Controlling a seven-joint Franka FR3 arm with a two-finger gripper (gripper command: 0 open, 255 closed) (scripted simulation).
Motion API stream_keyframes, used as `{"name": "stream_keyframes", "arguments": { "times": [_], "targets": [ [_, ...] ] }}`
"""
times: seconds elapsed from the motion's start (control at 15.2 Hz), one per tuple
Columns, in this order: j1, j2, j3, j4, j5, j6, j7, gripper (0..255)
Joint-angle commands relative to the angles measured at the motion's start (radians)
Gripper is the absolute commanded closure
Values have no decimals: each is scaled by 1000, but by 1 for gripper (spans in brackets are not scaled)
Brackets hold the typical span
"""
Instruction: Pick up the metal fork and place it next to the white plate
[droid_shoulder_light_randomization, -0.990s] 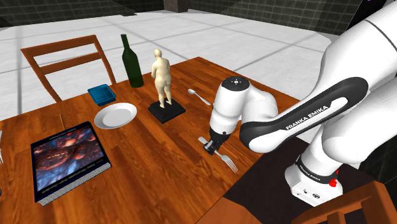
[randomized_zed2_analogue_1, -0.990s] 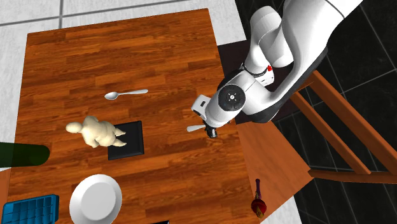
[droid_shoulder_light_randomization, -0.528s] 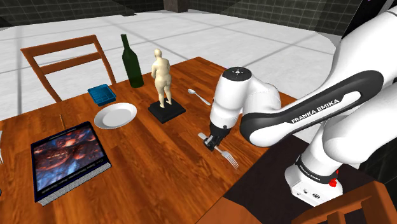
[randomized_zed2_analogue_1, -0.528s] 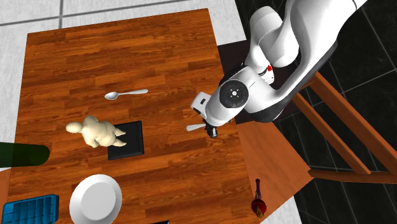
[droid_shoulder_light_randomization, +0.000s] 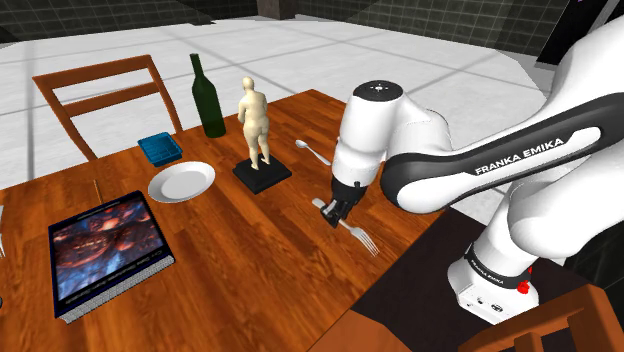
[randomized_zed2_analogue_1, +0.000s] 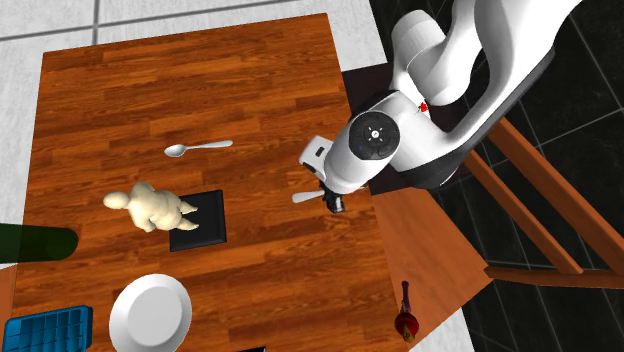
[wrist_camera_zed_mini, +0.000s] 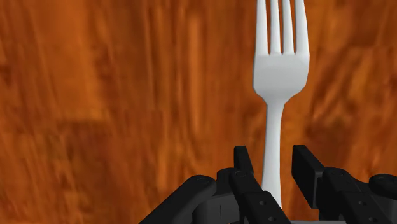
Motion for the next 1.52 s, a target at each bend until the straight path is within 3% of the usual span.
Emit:
{"name": "stream_keyframes", "arguments": {
  "times": [0.0,0.26,0.46,0.79,0.99,1.19,1.45],
  "targets": [
    [3,-18,-10,18,0,-36,-4,255],
    [7,-47,-27,47,-1,-94,-11,255],
    [-54,89,25,158,-60,-67,37,255],
    [-144,319,113,360,-211,-61,153,255],
    [-172,467,152,494,-333,-82,241,255],
    [-158,619,162,640,-460,-126,326,255],
    [-85,812,135,857,-595,-209,401,255]
  ]
}}
